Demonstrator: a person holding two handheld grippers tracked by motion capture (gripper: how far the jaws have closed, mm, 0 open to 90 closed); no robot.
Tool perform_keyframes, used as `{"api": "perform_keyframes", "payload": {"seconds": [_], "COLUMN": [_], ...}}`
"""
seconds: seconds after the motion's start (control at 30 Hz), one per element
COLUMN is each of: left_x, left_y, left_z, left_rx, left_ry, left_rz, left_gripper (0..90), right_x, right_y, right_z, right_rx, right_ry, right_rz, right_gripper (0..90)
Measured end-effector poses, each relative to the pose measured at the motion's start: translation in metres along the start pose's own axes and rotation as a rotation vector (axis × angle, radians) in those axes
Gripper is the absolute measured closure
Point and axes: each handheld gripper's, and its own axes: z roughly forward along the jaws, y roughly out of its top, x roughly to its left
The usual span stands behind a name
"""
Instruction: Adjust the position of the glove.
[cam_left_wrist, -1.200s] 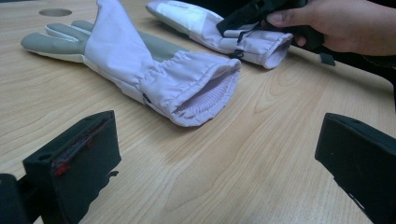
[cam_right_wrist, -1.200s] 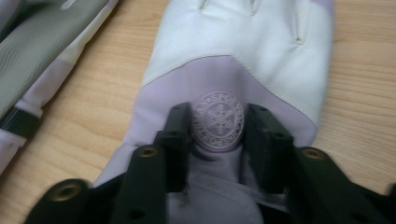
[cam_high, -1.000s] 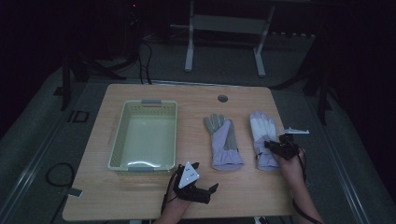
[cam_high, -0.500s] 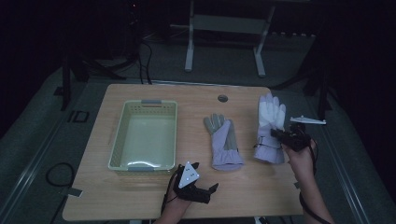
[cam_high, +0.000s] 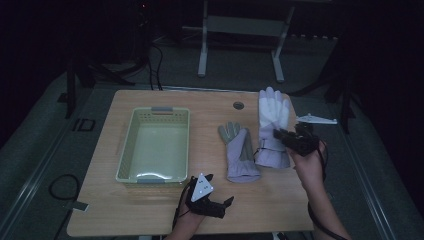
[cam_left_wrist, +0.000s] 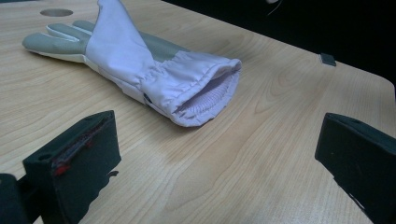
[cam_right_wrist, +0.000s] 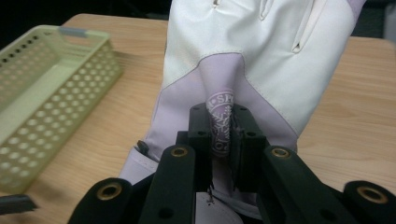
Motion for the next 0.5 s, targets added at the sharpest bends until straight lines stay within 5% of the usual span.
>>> {"api": "perform_keyframes", "payload": {"seconds": [0.3, 0.5], "left_x": [0.0, -0.001], "left_y": [0.0, 0.0], "left_z": [0.0, 0.0], "left_rx": [-0.001, -0.001], "left_ry": [-0.002, -0.004], "left_rz": [0.007, 0.008], "left_gripper": [0.1, 0.1], "right_x": [0.041, 0.057], "right_y": [-0.01, -0.017], "right_z": [0.035, 0.057], "right_rx": [0.07, 0.116], "right_ry": [0.068, 0.058], "right_rz": [-0.005, -0.014], "right_gripper": [80.5, 80.3]}}
